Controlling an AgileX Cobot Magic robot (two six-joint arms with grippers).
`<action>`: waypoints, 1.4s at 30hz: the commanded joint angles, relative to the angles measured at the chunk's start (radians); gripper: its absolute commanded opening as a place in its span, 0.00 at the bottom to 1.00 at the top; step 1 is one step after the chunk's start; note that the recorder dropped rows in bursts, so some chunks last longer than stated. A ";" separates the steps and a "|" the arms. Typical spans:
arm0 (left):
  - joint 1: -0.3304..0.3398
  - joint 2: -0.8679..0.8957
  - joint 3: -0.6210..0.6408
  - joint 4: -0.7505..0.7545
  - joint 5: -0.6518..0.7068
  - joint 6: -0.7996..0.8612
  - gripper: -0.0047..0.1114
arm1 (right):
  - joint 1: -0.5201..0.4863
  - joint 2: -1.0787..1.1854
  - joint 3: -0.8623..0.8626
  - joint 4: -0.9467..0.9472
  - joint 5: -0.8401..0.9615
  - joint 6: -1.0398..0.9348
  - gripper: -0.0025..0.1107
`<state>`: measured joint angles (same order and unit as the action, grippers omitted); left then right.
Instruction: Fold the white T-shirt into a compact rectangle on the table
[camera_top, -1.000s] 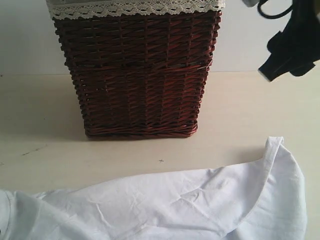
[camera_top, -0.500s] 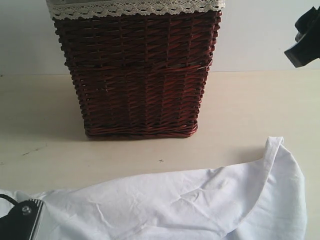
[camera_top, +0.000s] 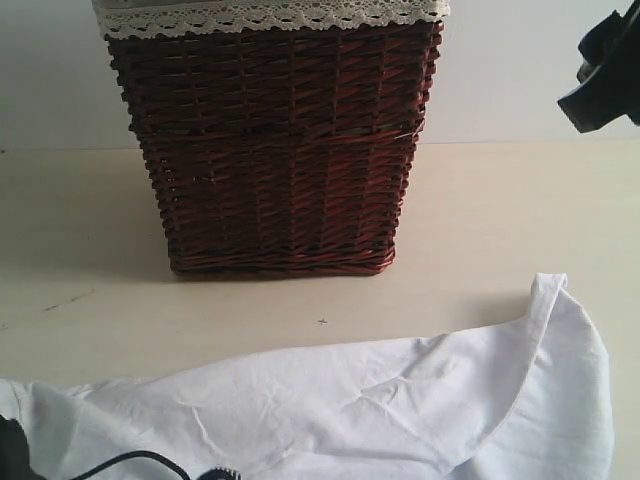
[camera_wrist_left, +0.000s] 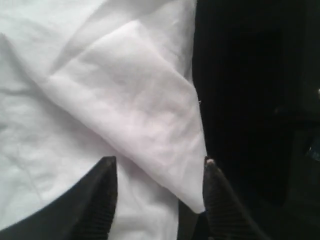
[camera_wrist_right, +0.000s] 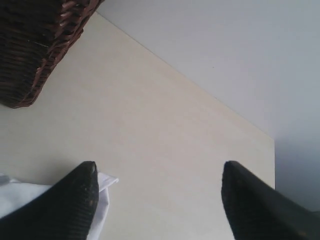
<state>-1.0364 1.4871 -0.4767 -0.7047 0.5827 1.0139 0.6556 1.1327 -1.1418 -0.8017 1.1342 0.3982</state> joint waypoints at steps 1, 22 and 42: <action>-0.034 0.072 0.001 -0.043 -0.061 -0.006 0.40 | -0.006 -0.001 -0.003 -0.003 -0.006 -0.005 0.62; -0.029 0.035 -0.097 0.110 0.148 -0.163 0.04 | -0.006 -0.001 -0.003 0.014 -0.002 -0.005 0.62; 0.686 -0.232 -0.453 0.998 -0.111 -0.496 0.04 | -0.006 -0.001 -0.003 0.115 -0.005 -0.011 0.62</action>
<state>-0.4708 1.2162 -0.9204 0.2836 0.7142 0.5335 0.6556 1.1327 -1.1418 -0.7079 1.1342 0.3962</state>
